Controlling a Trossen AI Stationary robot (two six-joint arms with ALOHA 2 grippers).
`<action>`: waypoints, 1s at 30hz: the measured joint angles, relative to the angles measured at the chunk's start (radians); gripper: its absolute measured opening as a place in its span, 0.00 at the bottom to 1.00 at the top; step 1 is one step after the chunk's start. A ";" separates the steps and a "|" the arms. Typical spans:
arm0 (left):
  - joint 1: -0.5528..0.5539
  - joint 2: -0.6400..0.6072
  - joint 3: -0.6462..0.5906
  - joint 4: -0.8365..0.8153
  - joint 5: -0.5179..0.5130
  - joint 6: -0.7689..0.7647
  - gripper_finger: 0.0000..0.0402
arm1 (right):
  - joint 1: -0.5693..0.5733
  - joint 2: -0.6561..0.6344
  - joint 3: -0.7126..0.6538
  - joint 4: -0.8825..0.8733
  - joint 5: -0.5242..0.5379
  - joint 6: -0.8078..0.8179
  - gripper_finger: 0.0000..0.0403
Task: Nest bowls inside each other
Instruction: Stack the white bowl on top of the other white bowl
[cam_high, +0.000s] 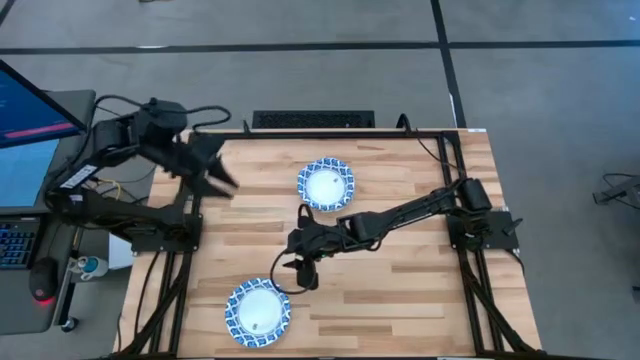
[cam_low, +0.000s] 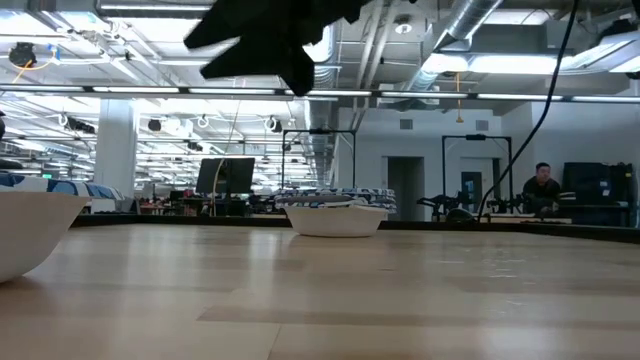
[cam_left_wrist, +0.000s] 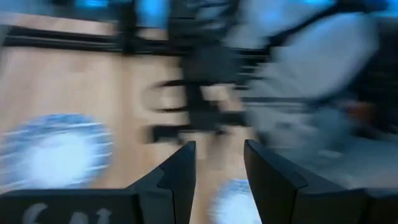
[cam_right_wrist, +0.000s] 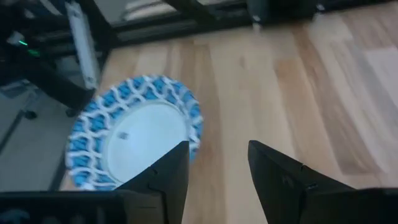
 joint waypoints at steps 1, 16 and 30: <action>0.000 -0.009 0.000 -0.020 0.068 0.005 0.31 | 0.000 0.000 -0.001 -0.010 0.007 0.000 0.46; -0.001 -0.022 0.000 -0.300 0.116 0.154 0.31 | 0.012 0.078 0.012 0.097 0.018 0.098 0.46; 0.000 0.021 0.000 -0.364 -0.010 0.151 0.31 | 0.054 0.257 0.207 -0.021 -0.020 0.108 0.46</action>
